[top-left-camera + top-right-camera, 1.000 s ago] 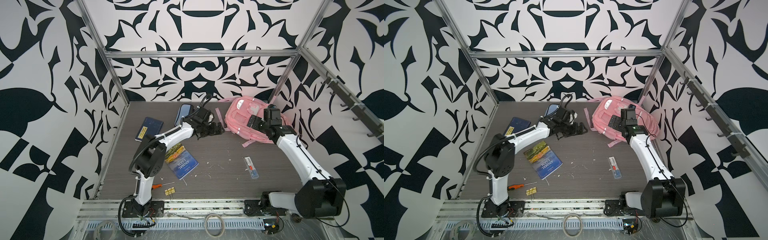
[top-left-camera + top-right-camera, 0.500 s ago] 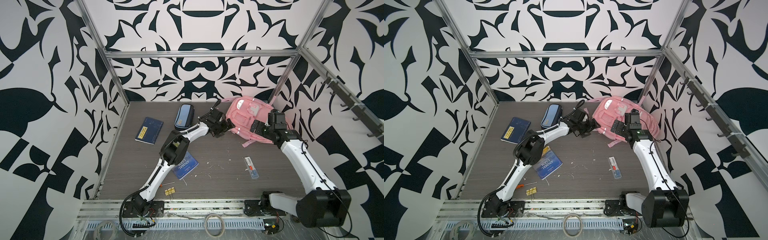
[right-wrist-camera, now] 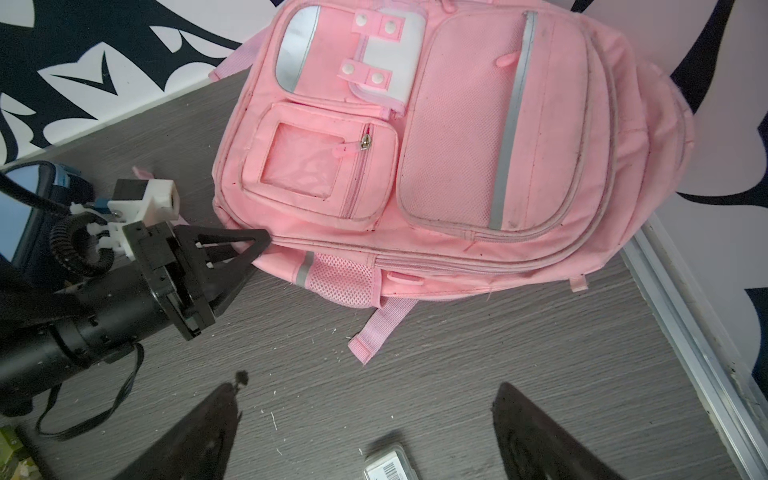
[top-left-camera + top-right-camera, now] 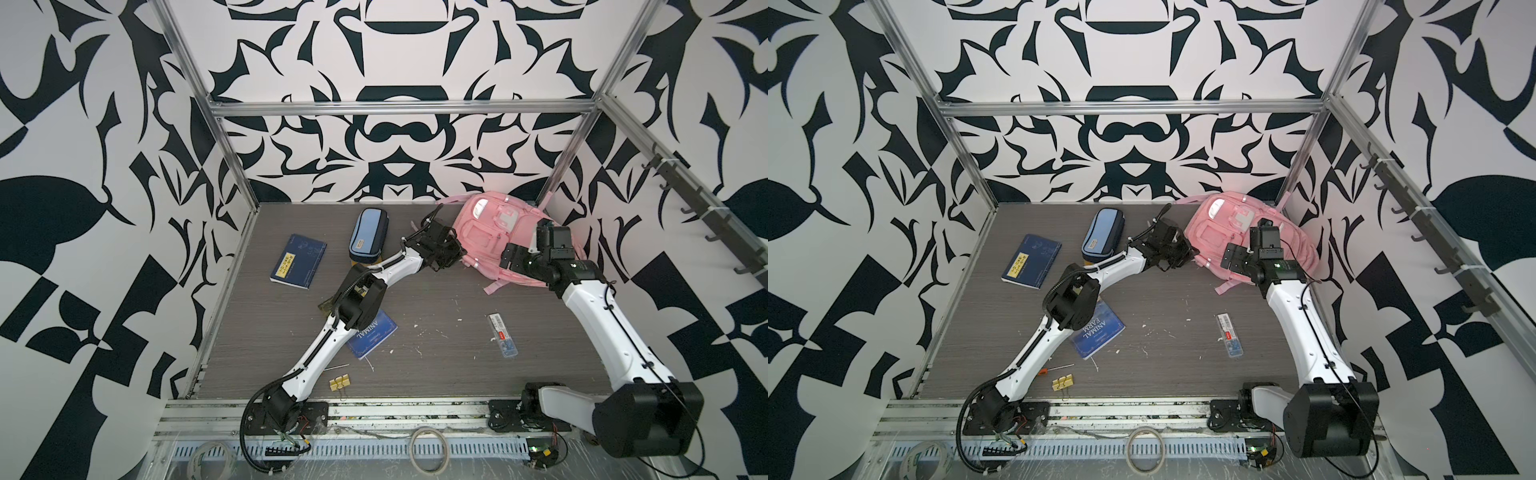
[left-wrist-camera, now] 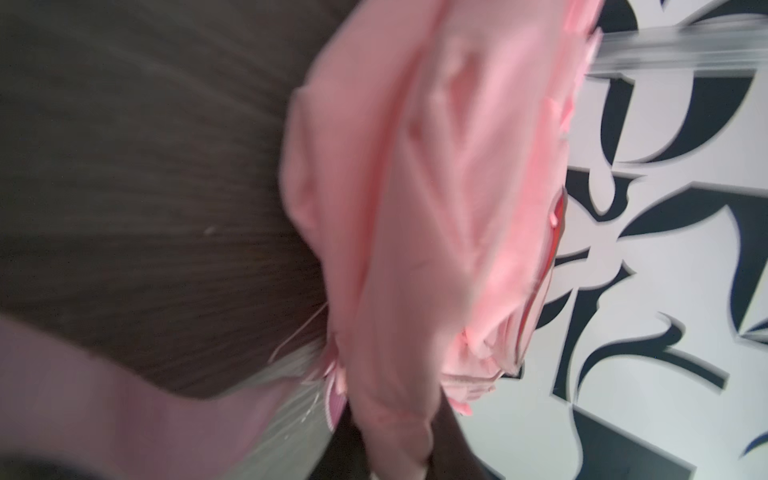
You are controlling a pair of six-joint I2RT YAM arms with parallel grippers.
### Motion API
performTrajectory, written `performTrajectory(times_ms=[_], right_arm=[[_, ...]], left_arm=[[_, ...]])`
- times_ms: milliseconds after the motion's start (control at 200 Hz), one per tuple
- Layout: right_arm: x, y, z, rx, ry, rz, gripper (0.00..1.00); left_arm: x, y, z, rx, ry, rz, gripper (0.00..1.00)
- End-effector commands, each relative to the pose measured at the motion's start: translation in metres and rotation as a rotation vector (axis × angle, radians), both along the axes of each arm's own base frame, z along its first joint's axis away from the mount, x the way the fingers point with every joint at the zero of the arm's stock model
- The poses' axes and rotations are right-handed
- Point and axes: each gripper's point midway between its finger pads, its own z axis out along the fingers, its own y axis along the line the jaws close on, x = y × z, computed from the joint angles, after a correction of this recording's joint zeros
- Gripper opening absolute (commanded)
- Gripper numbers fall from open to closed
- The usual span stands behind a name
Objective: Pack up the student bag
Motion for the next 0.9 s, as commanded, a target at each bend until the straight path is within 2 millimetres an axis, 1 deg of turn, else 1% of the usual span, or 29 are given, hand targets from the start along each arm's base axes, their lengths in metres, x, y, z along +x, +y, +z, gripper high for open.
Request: performTrajectory(times_ms=[0, 105, 165, 225, 310, 370, 450, 470, 490, 505, 530, 535, 555, 560, 575, 600, 610, 660, 730, 775, 790, 800, 895], right_arm=[[0.007, 0.001, 0.022, 0.016, -0.08, -0.006, 0.97], [0.01, 0.005, 0.029, 0.036, -0.124, 0.012, 0.97], [0.011, 0.008, 0.035, 0.051, -0.163, 0.021, 0.96], [0.01, 0.01, 0.037, 0.063, -0.171, 0.026, 0.95], [0.008, 0.01, 0.034, 0.07, -0.136, 0.025, 0.95], [0.004, 0.009, 0.028, 0.067, -0.089, 0.013, 0.95], [0.0, 0.008, 0.025, 0.071, -0.061, 0.007, 0.95], [0.0, 0.009, 0.025, 0.073, -0.058, 0.008, 0.95], [-0.001, 0.009, 0.026, 0.076, -0.059, 0.008, 0.95], [-0.001, 0.009, 0.026, 0.077, -0.06, 0.007, 0.95], [-0.002, 0.009, 0.027, 0.079, -0.06, 0.006, 0.94], [-0.002, 0.009, 0.026, 0.08, -0.059, 0.005, 0.94], [-0.002, 0.009, 0.027, 0.082, -0.06, 0.004, 0.95], [-0.002, 0.009, 0.027, 0.082, -0.059, 0.004, 0.95], [-0.002, 0.008, 0.027, 0.082, -0.057, 0.002, 0.95], [-0.003, 0.008, 0.029, 0.083, -0.057, 0.001, 0.94], [-0.002, 0.008, 0.029, 0.083, -0.056, 0.001, 0.94], [-0.003, 0.008, 0.031, 0.084, -0.052, -0.001, 0.95], [-0.003, 0.008, 0.031, 0.088, -0.05, -0.005, 0.95], [-0.003, 0.005, 0.029, 0.094, -0.046, -0.017, 0.95], [-0.004, 0.005, 0.028, 0.097, -0.043, -0.022, 0.95], [-0.004, 0.004, 0.027, 0.099, -0.04, -0.024, 0.95], [-0.005, -0.005, 0.014, 0.127, -0.02, -0.062, 0.96]], left_arm=[[0.001, 0.014, -0.004, 0.03, 0.017, 0.013, 0.01], [0.007, 0.022, 0.017, 0.024, -0.02, -0.013, 0.0], [0.013, 0.033, 0.033, 0.038, -0.054, -0.028, 0.0], [0.018, 0.05, 0.045, 0.069, -0.071, -0.042, 0.0], [0.03, 0.089, 0.053, 0.145, -0.068, -0.073, 0.0], [0.042, 0.122, 0.05, 0.202, -0.068, -0.093, 0.0], [0.061, 0.164, 0.047, 0.274, -0.094, -0.101, 0.0], [0.065, 0.172, 0.047, 0.286, -0.103, -0.101, 0.09], [0.068, 0.178, 0.047, 0.296, -0.119, -0.108, 0.21], [0.071, 0.182, 0.048, 0.3, -0.132, -0.111, 0.33], [0.074, 0.187, 0.05, 0.302, -0.154, -0.122, 0.56], [0.074, 0.187, 0.05, 0.303, -0.157, -0.125, 0.58], [0.075, 0.19, 0.053, 0.307, -0.17, -0.131, 0.74], [0.075, 0.19, 0.054, 0.307, -0.174, -0.133, 0.76], [0.075, 0.192, 0.057, 0.311, -0.186, -0.138, 0.88], [0.074, 0.193, 0.061, 0.318, -0.2, -0.149, 0.98], [0.074, 0.194, 0.064, 0.322, -0.21, -0.152, 1.0], [0.067, 0.194, 0.077, 0.339, -0.244, -0.165, 0.99], [0.049, 0.193, 0.093, 0.381, -0.287, -0.183, 0.99], [0.033, 0.19, 0.103, 0.406, -0.311, -0.193, 0.99], [0.027, 0.189, 0.102, 0.414, -0.309, -0.197, 0.99], [0.022, 0.187, 0.107, 0.415, -0.321, -0.2, 0.99], [-0.024, 0.176, 0.107, 0.433, -0.31, -0.228, 0.99]])
